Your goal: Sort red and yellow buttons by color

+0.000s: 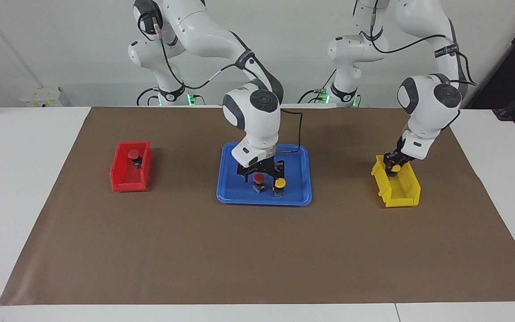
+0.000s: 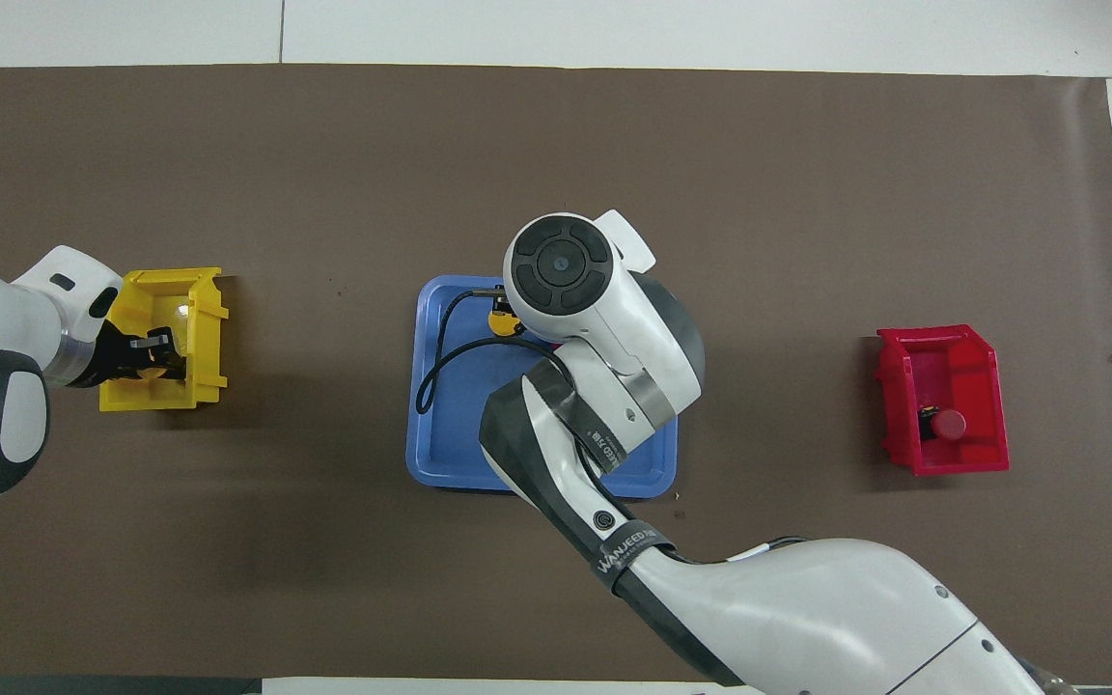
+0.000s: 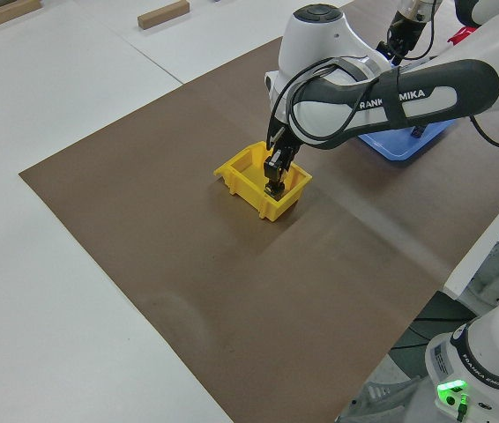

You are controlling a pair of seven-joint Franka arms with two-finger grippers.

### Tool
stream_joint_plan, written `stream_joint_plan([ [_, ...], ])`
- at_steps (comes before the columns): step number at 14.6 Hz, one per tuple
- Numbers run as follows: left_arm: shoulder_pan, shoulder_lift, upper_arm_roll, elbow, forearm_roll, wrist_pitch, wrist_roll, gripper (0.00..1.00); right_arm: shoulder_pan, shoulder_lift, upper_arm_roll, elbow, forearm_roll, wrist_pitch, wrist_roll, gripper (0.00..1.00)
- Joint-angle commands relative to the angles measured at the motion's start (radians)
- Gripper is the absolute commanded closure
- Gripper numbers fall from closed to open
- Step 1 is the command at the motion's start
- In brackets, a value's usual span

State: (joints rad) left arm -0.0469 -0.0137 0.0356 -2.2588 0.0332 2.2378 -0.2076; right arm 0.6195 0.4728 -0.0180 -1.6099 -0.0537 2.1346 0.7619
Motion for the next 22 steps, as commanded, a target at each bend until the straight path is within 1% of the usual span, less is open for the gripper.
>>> stream_joint_plan([
  [1,0.001,-0.012,0.004,-0.015,0.013,0.019,0.0,0.43,-0.004,-0.04,0.003,-0.065,-0.012,0.022,-0.016,0.13],
  [3,-0.001,-0.008,0.004,-0.005,0.014,0.017,-0.003,0.43,-0.004,-0.045,0.003,-0.077,-0.011,0.024,-0.016,0.16],
  [5,-0.001,-0.002,0.004,0.017,0.014,0.003,-0.012,0.43,-0.004,-0.048,0.003,-0.087,-0.009,0.024,-0.016,0.18],
  [7,-0.001,-0.011,0.006,0.066,0.014,-0.068,-0.001,0.43,0.0,-0.051,0.003,-0.091,-0.008,0.022,-0.015,0.18],
  [8,0.001,-0.017,0.007,0.111,0.014,-0.134,0.014,0.39,0.002,-0.051,0.003,-0.093,-0.008,0.021,-0.015,0.18],
  [10,0.001,-0.032,0.007,0.206,0.014,-0.263,0.068,0.0,0.003,-0.052,0.003,-0.093,-0.008,0.018,-0.015,0.19],
  [11,0.001,-0.043,0.007,0.275,0.014,-0.359,0.1,0.0,0.003,-0.054,0.003,-0.093,-0.008,0.019,-0.016,0.24],
  [12,-0.001,-0.042,0.007,0.348,0.014,-0.451,0.137,0.0,0.002,-0.054,0.003,-0.093,-0.008,0.021,-0.018,0.31],
  [13,0.001,-0.035,0.007,0.425,0.014,-0.548,0.148,0.0,0.002,-0.054,0.003,-0.093,-0.008,0.021,-0.018,0.42],
  [14,-0.001,-0.041,0.006,0.489,0.014,-0.635,0.152,0.0,0.002,-0.054,0.004,-0.091,0.001,0.021,-0.018,0.55],
  [15,-0.004,-0.046,0.001,0.546,0.011,-0.708,0.157,0.0,0.0,-0.052,0.004,-0.081,0.003,0.015,-0.018,0.72],
  [16,-0.014,-0.051,-0.005,0.615,0.007,-0.79,0.166,0.0,-0.004,-0.052,0.004,-0.067,0.005,0.005,-0.018,0.82],
  [17,-0.024,-0.045,-0.013,0.672,-0.001,-0.84,0.172,0.0,-0.018,-0.057,0.004,-0.044,0.005,-0.008,-0.024,0.84],
  [18,-0.042,-0.048,-0.025,0.691,-0.015,-0.851,0.175,0.0,-0.045,-0.074,0.004,-0.018,0.005,-0.045,-0.051,0.86],
  [19,-0.056,-0.051,-0.031,0.693,-0.03,-0.845,0.174,0.0,-0.078,-0.094,0.006,0.008,0.008,-0.091,-0.096,0.86],
  [20,-0.057,-0.055,-0.033,0.674,-0.044,-0.809,0.165,0.0,-0.124,-0.126,0.006,0.022,0.012,-0.141,-0.146,0.86],
  [21,-0.059,-0.074,-0.033,0.606,-0.071,-0.726,0.152,0.0,-0.17,-0.169,0.006,0.022,0.03,-0.189,-0.212,0.86],
  [22,-0.085,-0.087,-0.034,0.525,-0.1,-0.627,0.12,0.0,-0.213,-0.218,0.004,0.012,0.043,-0.231,-0.284,0.86],
])
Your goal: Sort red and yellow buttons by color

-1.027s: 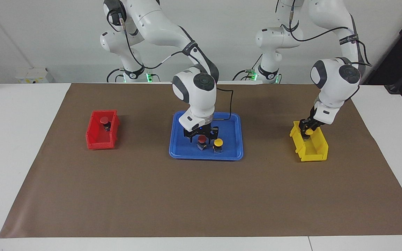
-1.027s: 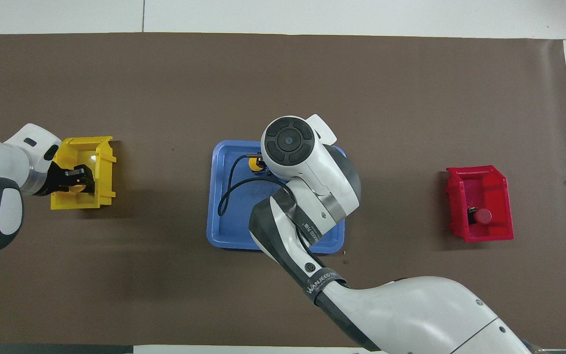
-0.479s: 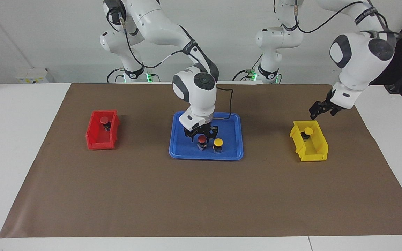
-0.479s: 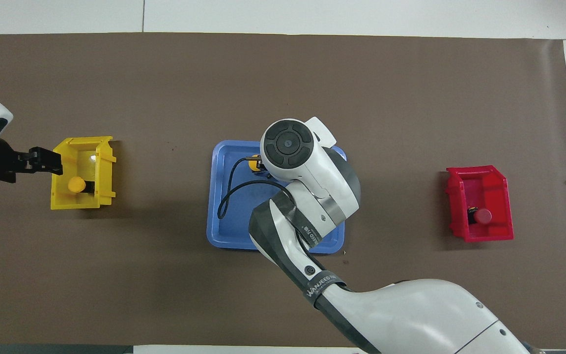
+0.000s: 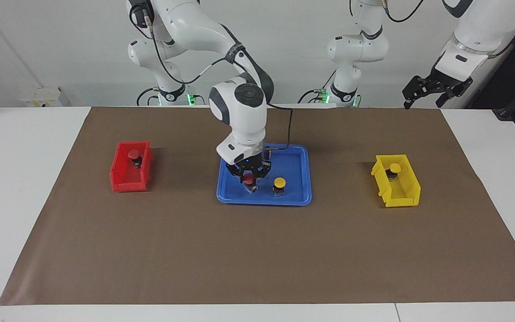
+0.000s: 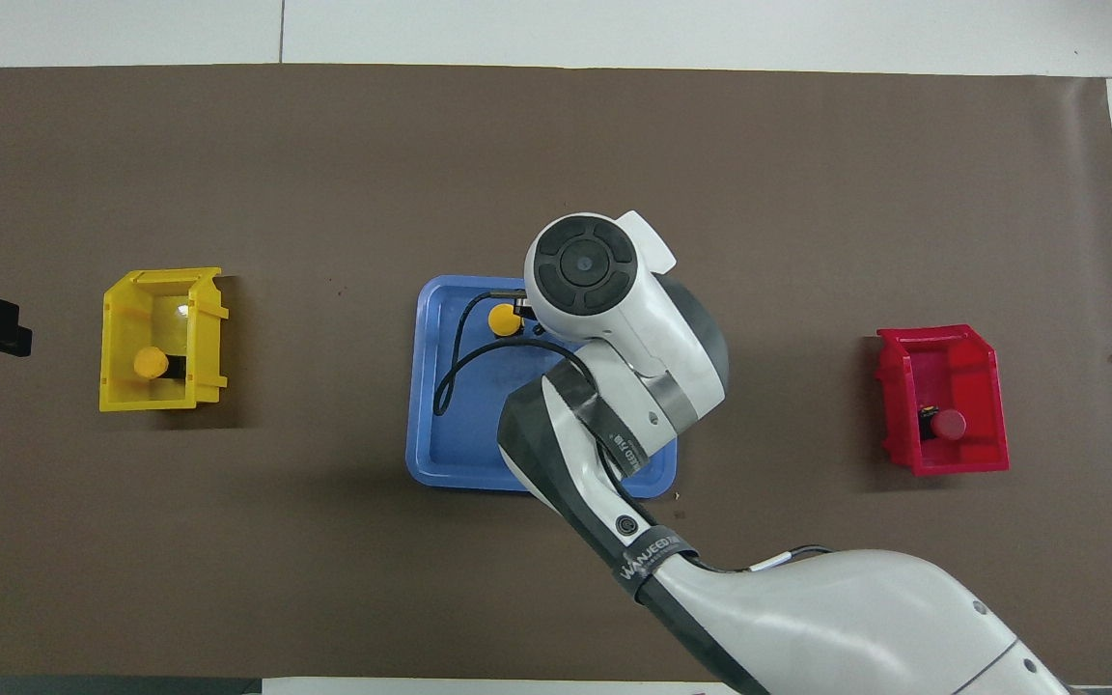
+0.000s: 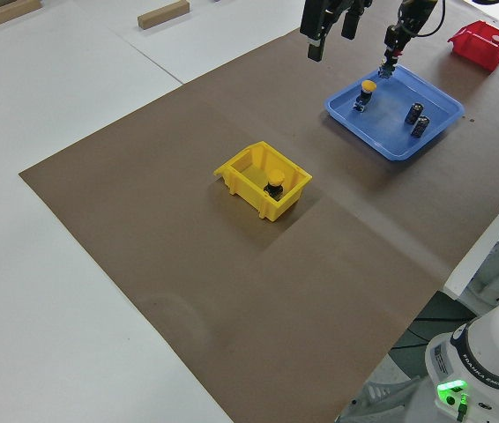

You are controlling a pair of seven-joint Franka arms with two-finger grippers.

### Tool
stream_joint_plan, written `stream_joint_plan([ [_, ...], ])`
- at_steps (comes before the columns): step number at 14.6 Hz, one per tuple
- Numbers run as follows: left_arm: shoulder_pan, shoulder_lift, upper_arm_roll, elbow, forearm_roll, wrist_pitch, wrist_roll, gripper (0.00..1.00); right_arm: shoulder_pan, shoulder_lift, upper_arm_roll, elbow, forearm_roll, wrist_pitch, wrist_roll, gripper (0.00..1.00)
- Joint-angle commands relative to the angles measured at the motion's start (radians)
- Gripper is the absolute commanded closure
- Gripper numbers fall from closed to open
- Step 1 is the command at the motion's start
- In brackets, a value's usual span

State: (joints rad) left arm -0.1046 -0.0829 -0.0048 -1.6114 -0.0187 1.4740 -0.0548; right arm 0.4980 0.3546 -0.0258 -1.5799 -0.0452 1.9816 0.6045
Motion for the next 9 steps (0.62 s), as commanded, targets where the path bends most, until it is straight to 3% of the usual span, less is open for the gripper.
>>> stream_joint_plan([
  [1,-0.079,-0.009,0.006,-0.175,-0.058,0.226,-0.089,0.0,-0.145,-0.147,0.01,-0.034,0.036,-0.14,-0.206,0.86],
  [3,-0.198,0.085,0.006,-0.185,-0.061,0.351,-0.219,0.0,-0.26,-0.219,0.01,-0.077,0.036,-0.223,-0.348,0.86],
  [5,-0.338,0.196,0.009,-0.154,-0.056,0.463,-0.415,0.0,-0.37,-0.258,0.01,-0.132,0.036,-0.227,-0.509,0.86],
  [9,-0.499,0.319,0.009,-0.102,-0.052,0.551,-0.586,0.0,-0.511,-0.334,0.009,-0.342,0.033,-0.057,-0.675,0.86],
])
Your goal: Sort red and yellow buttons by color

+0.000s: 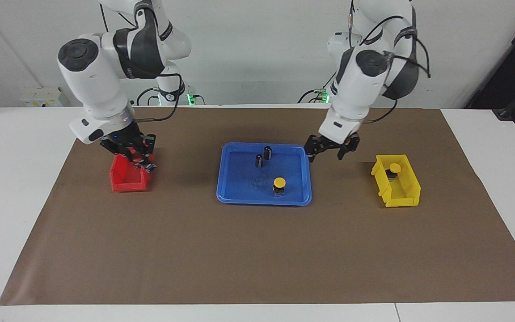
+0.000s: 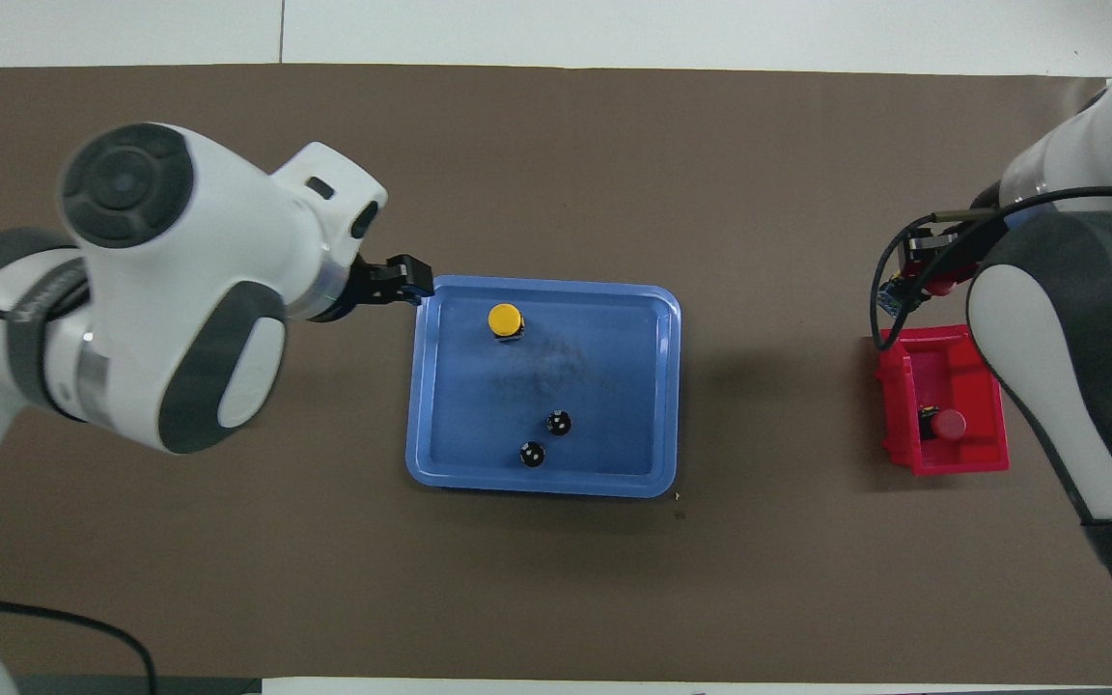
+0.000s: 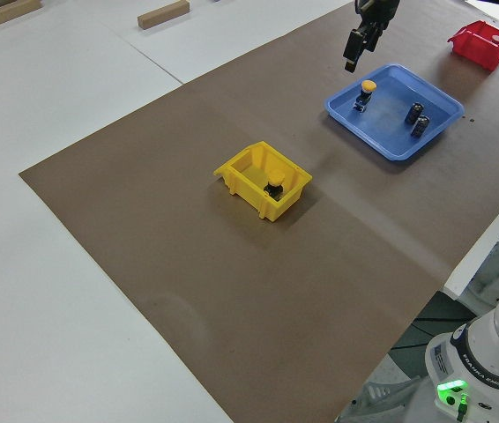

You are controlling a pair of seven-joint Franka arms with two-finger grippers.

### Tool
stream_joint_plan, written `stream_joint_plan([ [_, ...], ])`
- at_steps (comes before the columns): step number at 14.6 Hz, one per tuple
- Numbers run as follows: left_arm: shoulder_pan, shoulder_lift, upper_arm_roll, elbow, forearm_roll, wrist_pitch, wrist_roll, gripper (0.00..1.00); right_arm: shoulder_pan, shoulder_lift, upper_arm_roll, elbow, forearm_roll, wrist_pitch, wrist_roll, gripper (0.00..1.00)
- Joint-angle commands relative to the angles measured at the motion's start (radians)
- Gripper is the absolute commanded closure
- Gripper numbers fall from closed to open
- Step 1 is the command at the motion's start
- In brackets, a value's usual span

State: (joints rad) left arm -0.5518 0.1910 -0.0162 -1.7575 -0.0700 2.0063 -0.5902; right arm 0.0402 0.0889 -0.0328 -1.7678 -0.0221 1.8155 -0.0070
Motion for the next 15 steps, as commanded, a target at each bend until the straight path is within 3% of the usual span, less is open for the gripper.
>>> stream_joint_plan([
  [1,-0.088,0.07,0.022,0.044,0.004,0.04,-0.084,0.0,-0.069,-0.087,0.014,-0.212,0.007,0.17,-0.089,0.86],
  [6,-0.131,0.185,0.022,0.084,0.073,0.072,-0.166,0.03,-0.104,-0.113,0.013,-0.301,-0.05,0.238,-0.161,0.86],
  [9,-0.131,0.208,0.028,0.087,0.075,0.106,-0.169,0.13,-0.143,-0.132,0.013,-0.389,-0.052,0.35,-0.221,0.86],
  [15,-0.128,0.222,0.03,0.082,0.079,0.135,-0.169,0.28,-0.135,-0.147,0.016,-0.472,-0.052,0.387,-0.211,0.86],
])
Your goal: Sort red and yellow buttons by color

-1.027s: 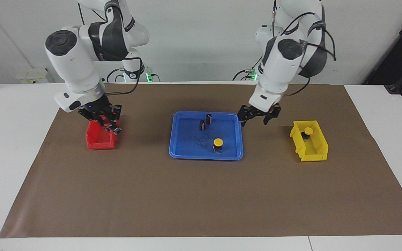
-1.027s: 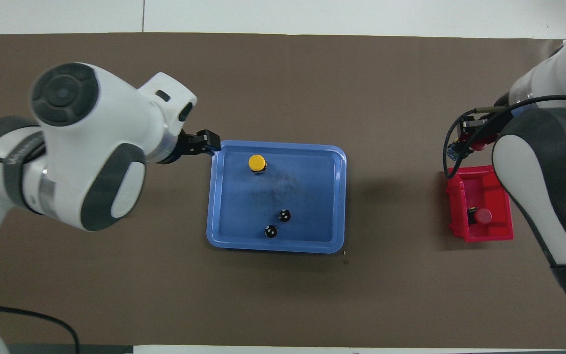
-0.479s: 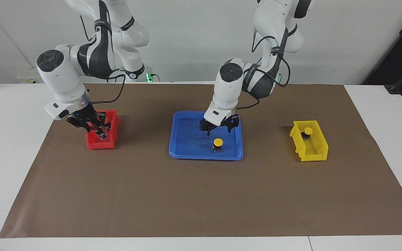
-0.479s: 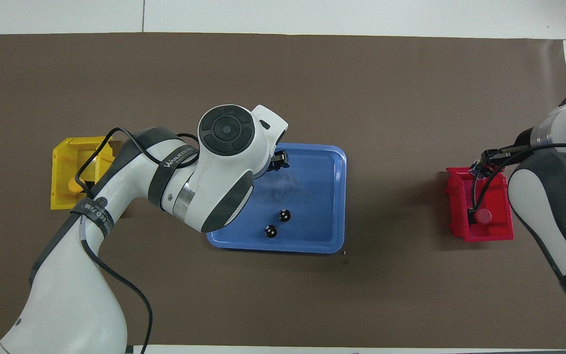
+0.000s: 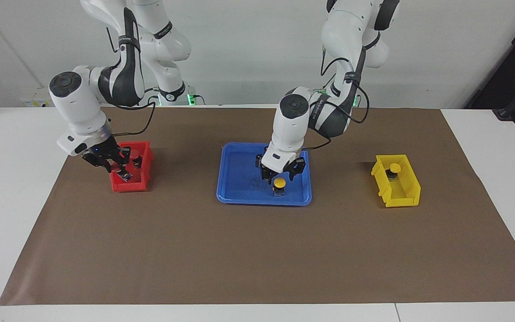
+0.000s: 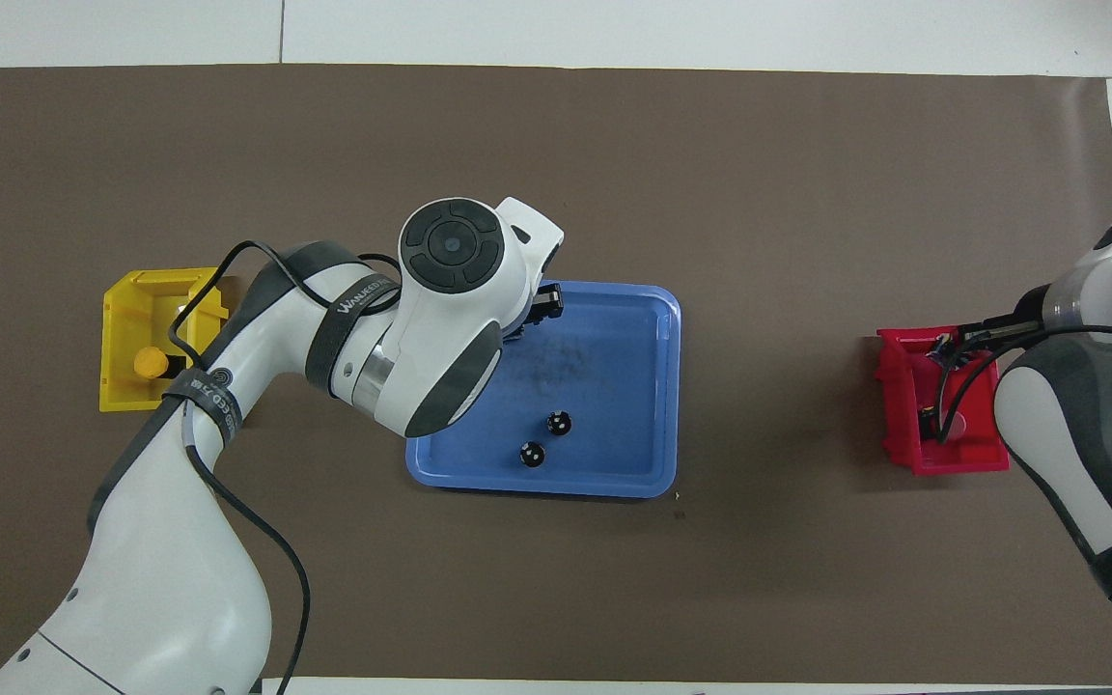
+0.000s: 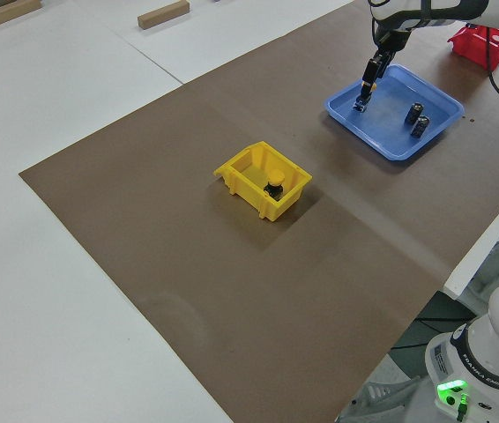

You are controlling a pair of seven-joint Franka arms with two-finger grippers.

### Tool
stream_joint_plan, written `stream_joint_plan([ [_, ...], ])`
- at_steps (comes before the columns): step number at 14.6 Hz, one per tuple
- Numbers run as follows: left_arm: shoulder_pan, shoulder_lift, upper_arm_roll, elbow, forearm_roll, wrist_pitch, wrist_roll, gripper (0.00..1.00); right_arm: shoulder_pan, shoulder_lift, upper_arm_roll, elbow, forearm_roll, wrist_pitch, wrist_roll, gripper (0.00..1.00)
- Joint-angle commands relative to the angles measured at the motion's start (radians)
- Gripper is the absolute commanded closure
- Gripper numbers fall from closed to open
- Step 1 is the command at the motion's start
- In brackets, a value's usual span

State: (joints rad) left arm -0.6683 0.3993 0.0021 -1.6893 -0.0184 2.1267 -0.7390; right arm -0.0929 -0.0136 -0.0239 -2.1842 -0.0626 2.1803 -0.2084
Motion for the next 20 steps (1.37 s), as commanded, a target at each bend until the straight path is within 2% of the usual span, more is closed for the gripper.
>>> stream_joint_plan([
  [1,-0.013,0.013,0.012,0.014,0.028,0.016,-0.02,0.33,-0.002,-0.048,0.007,-0.063,-0.01,0.027,-0.009,0.86],
  [3,-0.011,0.013,0.012,0.014,0.028,0.018,-0.02,0.37,-0.002,-0.057,0.007,-0.1,-0.01,0.067,-0.009,0.86],
  [8,0.0,0.015,0.01,0.003,0.028,0.042,-0.019,0.37,-0.004,-0.031,0.007,-0.121,-0.01,0.108,-0.008,0.85],
  [11,-0.002,0.019,0.01,0.002,0.028,0.048,-0.019,0.37,-0.004,-0.037,0.007,-0.147,-0.011,0.131,0.003,0.81],
  [12,0.0,0.032,0.01,0.003,0.028,0.053,-0.019,0.37,-0.004,-0.039,0.007,-0.151,-0.01,0.138,0.003,0.72],
  [13,-0.002,0.032,0.01,0.003,0.028,0.052,-0.019,0.37,-0.004,-0.039,0.007,-0.151,-0.01,0.135,0.001,0.51],
  [14,-0.005,0.03,0.01,0.006,0.025,0.044,-0.022,0.5,-0.004,-0.039,0.007,-0.147,-0.011,0.133,-0.005,0.42],
  [15,-0.004,0.03,0.01,0.01,0.025,0.036,-0.019,0.91,-0.004,-0.036,0.005,-0.135,-0.011,0.118,-0.008,0.38],
  [16,-0.001,0.03,0.01,0.01,0.025,0.036,-0.019,0.99,-0.005,-0.031,0.005,-0.115,-0.011,0.102,-0.023,0.37],
  [18,-0.002,0.027,0.013,0.042,0.014,-0.023,-0.022,0.99,-0.011,-0.014,0.005,-0.027,-0.011,0.005,-0.051,0.37],
  [20,0.03,0.012,0.018,0.159,0.009,-0.196,-0.017,0.99,-0.005,-0.006,0.007,0.09,-0.007,-0.118,-0.043,0.35],
])
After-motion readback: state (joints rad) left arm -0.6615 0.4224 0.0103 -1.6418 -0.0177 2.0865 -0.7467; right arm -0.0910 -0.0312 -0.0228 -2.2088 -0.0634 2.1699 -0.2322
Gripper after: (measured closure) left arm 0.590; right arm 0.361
